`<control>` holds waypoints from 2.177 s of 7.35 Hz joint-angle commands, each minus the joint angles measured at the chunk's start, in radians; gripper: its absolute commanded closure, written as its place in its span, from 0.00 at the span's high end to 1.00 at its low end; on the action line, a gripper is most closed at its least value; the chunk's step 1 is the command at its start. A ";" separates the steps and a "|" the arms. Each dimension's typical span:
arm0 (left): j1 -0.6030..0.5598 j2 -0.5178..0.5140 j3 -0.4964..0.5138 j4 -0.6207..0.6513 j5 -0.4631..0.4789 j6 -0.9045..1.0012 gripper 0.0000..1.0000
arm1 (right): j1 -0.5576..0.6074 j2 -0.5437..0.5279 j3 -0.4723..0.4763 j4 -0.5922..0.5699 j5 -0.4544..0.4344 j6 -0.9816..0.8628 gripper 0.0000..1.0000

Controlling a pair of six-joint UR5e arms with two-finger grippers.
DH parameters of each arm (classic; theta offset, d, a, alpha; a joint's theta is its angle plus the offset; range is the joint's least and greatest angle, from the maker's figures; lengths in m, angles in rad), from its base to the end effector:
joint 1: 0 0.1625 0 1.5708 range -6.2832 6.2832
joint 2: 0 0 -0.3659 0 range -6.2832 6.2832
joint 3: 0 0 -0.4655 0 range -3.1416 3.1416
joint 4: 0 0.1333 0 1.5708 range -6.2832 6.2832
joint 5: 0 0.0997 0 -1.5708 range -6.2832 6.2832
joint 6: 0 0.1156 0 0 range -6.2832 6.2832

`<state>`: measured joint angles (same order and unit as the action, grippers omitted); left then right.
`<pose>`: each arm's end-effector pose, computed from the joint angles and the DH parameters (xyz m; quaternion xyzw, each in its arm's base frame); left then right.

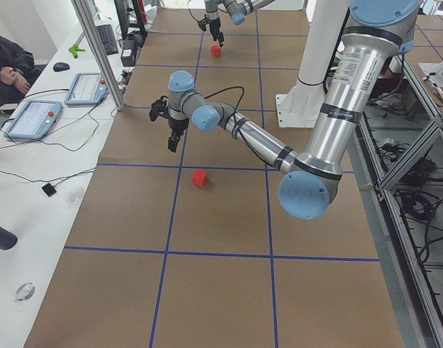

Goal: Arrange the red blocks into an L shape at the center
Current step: 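Lower the right gripper onto the farthest-side red cube and grasp it, then carry the cube with the right gripper beside the center cube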

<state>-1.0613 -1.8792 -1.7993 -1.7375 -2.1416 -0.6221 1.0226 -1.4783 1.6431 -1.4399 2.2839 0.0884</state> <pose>0.2552 -0.6020 0.2827 0.1374 0.4004 0.0462 0.9048 -0.2707 -0.5539 0.5051 0.0231 -0.3711 -0.2613 0.8908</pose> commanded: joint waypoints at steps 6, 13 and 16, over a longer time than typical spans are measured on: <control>0.004 0.025 0.011 -0.025 0.000 0.002 0.99 | -0.026 0.072 -0.094 -0.001 -0.006 0.008 0.87; 0.003 0.044 0.006 -0.054 0.002 0.005 0.99 | 0.020 0.165 0.024 -0.132 0.003 0.065 0.00; 0.001 0.136 0.026 -0.213 0.006 -0.008 1.00 | -0.085 0.407 0.049 -0.298 -0.007 0.392 0.00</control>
<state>-1.0588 -1.7771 -1.7855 -1.8868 -2.1363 -0.6241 1.0013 -1.1611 1.6828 -1.6962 2.2841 0.3164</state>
